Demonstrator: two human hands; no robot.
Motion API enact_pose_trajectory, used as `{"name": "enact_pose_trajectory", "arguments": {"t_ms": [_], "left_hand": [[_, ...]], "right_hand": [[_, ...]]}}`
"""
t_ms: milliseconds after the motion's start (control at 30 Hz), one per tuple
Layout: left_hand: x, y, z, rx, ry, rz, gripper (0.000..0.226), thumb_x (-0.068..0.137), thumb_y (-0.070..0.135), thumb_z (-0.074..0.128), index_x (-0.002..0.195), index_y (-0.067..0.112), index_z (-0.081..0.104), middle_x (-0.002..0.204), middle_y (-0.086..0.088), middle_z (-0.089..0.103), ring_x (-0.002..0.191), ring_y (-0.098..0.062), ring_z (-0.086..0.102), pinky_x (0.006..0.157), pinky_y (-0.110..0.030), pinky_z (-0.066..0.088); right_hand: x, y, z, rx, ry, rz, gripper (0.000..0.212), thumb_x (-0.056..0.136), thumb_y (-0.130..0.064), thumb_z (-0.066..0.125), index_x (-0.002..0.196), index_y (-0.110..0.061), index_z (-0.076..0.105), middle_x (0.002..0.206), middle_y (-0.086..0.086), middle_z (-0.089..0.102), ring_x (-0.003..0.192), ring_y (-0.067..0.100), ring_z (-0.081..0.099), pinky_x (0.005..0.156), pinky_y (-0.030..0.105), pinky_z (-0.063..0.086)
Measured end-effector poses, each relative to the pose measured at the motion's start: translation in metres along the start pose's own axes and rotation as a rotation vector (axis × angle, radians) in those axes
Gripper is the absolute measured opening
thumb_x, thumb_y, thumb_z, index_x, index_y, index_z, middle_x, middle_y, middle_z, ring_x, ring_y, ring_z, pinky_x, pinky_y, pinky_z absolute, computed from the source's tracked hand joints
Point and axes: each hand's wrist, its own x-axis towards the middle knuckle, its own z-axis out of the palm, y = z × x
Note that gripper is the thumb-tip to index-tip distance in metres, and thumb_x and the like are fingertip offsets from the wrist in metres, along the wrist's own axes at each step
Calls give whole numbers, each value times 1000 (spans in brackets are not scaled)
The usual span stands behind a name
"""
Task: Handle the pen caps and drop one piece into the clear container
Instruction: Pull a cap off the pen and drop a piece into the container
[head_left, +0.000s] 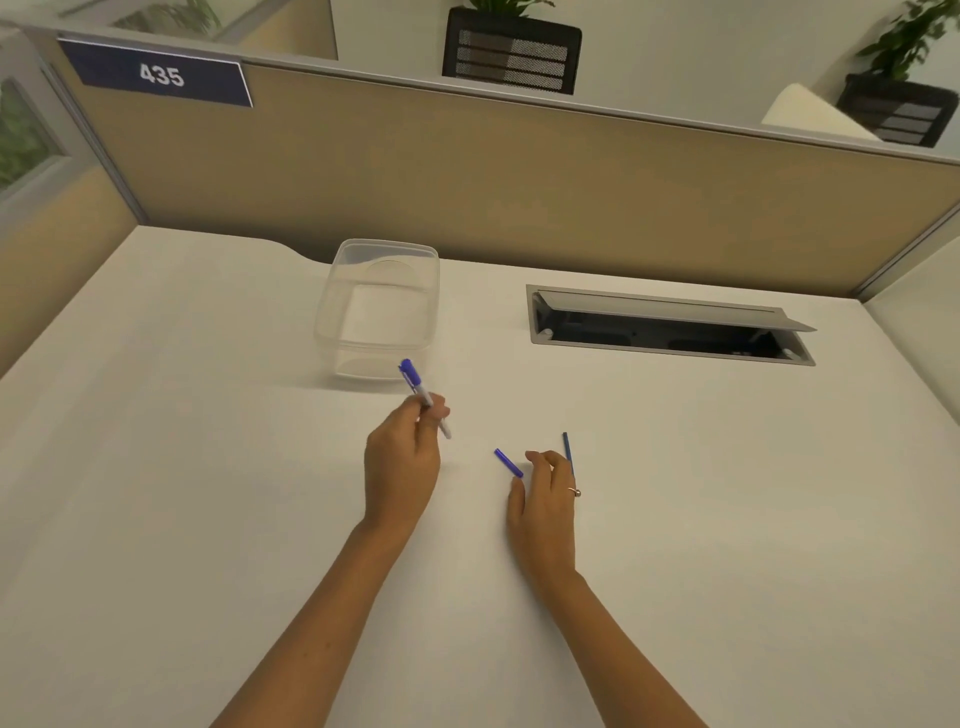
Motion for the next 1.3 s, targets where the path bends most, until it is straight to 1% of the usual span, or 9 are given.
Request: {"name": "enact_pose_trajectory", "arguments": {"t_ms": [167, 333, 433, 600, 800, 900, 1000, 1200, 1300], "left_hand": [[-5, 5, -2, -197, 61, 3, 21, 96, 25, 42, 94, 18, 61, 94, 1, 69, 92, -15, 66, 80, -30, 53], [-20, -23, 9, 160, -241, -58, 18, 93, 7, 45, 89, 11, 62, 87, -3, 70, 79, -28, 65, 73, -39, 54], [-12, -19, 8, 140, -222, -84, 16, 93, 14, 49, 90, 13, 65, 88, -2, 73, 80, -24, 67, 72, -34, 53], [4, 5, -5, -128, -88, -165, 11, 93, 25, 52, 90, 25, 62, 85, 5, 72, 85, -13, 69, 76, -29, 52], [13, -9, -37, -511, 31, -492, 11, 93, 26, 53, 101, 26, 61, 85, -3, 72, 73, -11, 71, 64, -23, 57], [10, -36, -54, -574, -16, -724, 11, 92, 21, 55, 100, 15, 59, 88, -10, 71, 65, -9, 72, 64, -25, 57], [2, -62, -71, -608, -106, -859, 8, 89, 20, 59, 92, 13, 62, 93, -11, 73, 76, -14, 73, 69, -30, 57], [-6, -82, -85, -693, -196, -787, 12, 89, 18, 58, 89, 9, 67, 88, -6, 78, 88, -18, 72, 71, -25, 59], [-11, -84, -85, -708, -176, -743, 14, 88, 18, 59, 85, 11, 72, 83, -3, 76, 83, -14, 71, 70, -22, 57]], "right_hand": [[0, 0, 1, 3, 8, -6, 28, 89, -6, 53, 116, -8, 51, 120, 9, 50, 102, 24, 52, 80, 18, 35], [-1, -1, 0, 8, 7, -17, 28, 87, -3, 53, 115, -7, 51, 117, 10, 51, 100, 25, 53, 79, 21, 37], [0, -2, 0, 3, -2, -11, 28, 88, -4, 52, 117, -6, 51, 119, 10, 52, 103, 25, 53, 82, 21, 38], [-1, -3, -2, -27, 9, -42, 28, 88, -2, 52, 116, -5, 51, 117, 11, 52, 100, 27, 53, 80, 27, 41], [0, -1, 0, -36, -1, -42, 26, 88, -1, 51, 114, -5, 52, 115, 10, 53, 100, 25, 51, 81, 13, 27], [-1, -1, 0, -30, 6, -36, 26, 88, -2, 52, 114, -5, 52, 114, 10, 53, 99, 24, 51, 81, 13, 29], [-1, -1, 0, -12, 9, -30, 26, 88, -3, 51, 115, -5, 52, 116, 10, 53, 100, 24, 52, 83, 20, 34], [-2, -5, -4, 78, 81, 5, 22, 91, -4, 52, 112, -9, 57, 112, 8, 53, 96, 22, 53, 85, 20, 34], [-4, -15, -3, -4, 14, -121, 22, 87, -2, 57, 108, -8, 63, 103, 11, 58, 90, 28, 52, 73, 31, 44]]}}
